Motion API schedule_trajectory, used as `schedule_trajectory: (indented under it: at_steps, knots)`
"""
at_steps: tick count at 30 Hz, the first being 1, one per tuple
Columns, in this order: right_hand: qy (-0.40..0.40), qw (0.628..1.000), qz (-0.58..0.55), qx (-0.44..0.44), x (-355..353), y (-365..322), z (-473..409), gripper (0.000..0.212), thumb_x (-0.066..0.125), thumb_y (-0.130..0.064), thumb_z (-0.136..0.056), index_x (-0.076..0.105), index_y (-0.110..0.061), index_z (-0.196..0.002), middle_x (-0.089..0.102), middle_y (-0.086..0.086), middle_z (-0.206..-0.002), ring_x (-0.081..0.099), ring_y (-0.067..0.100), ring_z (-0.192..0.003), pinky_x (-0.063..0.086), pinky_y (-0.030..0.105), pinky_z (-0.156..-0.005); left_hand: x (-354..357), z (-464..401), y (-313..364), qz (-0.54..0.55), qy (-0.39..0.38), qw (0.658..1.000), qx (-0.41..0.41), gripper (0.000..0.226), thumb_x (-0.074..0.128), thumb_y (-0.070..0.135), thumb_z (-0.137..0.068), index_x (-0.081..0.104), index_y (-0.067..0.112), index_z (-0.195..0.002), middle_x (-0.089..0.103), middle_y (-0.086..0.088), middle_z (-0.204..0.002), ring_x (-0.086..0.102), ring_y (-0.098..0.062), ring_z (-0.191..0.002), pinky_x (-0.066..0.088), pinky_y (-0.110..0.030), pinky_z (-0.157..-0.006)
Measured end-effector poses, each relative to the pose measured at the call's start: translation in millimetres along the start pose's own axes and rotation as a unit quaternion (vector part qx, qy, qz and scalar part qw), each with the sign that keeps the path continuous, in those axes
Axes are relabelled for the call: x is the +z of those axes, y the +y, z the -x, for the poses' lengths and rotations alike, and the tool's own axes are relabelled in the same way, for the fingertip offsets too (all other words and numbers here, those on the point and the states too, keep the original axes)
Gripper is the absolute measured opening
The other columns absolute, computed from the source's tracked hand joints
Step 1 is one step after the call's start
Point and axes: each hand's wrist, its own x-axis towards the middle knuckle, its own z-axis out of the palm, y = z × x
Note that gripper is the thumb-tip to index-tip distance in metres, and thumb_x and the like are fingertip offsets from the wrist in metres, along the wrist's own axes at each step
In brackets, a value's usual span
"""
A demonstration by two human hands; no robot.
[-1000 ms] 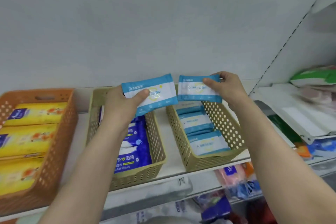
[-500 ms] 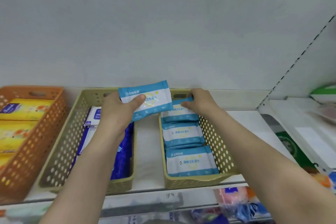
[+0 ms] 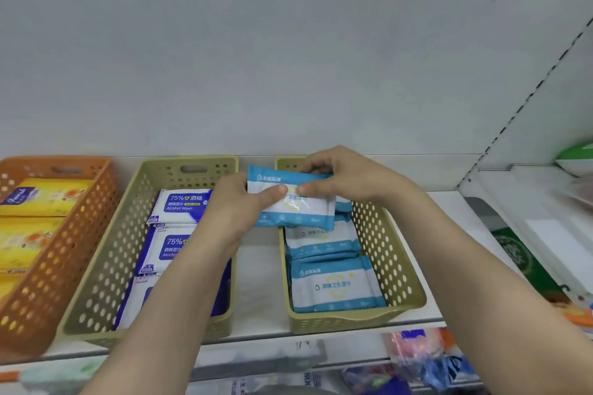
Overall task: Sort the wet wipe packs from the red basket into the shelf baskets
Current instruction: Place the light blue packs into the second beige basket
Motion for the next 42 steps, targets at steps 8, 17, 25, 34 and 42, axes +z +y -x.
schedule_trajectory:
  at_steps: [8,17,25,34,42]
  knots:
    - [0.085,0.983,0.116,0.116,-17,33,15,0.027,0.076,-0.035,-0.083,0.07,-0.022,-0.106,0.065,-0.007,-0.105,0.062,0.013,-0.096,0.052,0.032,-0.085,14,5,-11,-0.281,-0.022,0.959,0.036,0.049,0.071,0.022,-0.086,0.054,0.02,-0.132,0.061,0.003,-0.122,0.061,-0.014,-0.101,0.047,-0.029,-0.089]
    - [0.039,0.929,0.351,0.11,21,37,12,0.044,0.076,-0.039,-0.081,0.063,-0.026,-0.121,0.06,-0.004,-0.122,0.054,0.017,-0.114,0.05,0.035,-0.091,16,9,-8,-0.305,-0.037,0.951,0.028,0.056,0.071,0.021,-0.087,0.048,0.023,-0.137,0.064,0.003,-0.122,0.06,-0.011,-0.098,0.046,-0.024,-0.076]
    - [-0.02,0.946,0.317,0.069,31,38,13,0.048,0.079,-0.041,-0.077,0.06,-0.034,-0.12,0.058,-0.006,-0.123,0.053,0.014,-0.111,0.047,0.032,-0.093,15,7,-9,-0.307,-0.033,0.951,0.023,0.056,0.072,0.022,-0.086,0.048,0.024,-0.137,0.065,0.002,-0.123,0.063,-0.015,-0.105,0.05,-0.028,-0.081]
    - [0.03,0.946,0.32,0.034,30,36,10,0.057,0.076,-0.048,-0.079,0.055,-0.034,-0.13,0.049,-0.003,-0.13,0.039,0.018,-0.127,0.04,0.035,-0.1,16,7,-10,-0.308,-0.024,0.951,0.022,0.054,0.073,0.021,-0.085,0.051,0.024,-0.135,0.067,0.003,-0.118,0.064,-0.015,-0.101,0.051,-0.029,-0.085]
    - [-0.067,0.929,0.354,0.082,36,35,2,0.074,0.058,-0.057,-0.09,0.029,-0.031,-0.153,0.029,-0.003,-0.158,0.025,0.023,-0.145,0.029,0.041,-0.116,20,10,-8,-0.327,-0.023,0.944,0.037,0.055,0.068,0.022,-0.089,0.047,0.023,-0.139,0.061,0.002,-0.127,0.057,-0.009,-0.094,0.041,-0.018,-0.067]
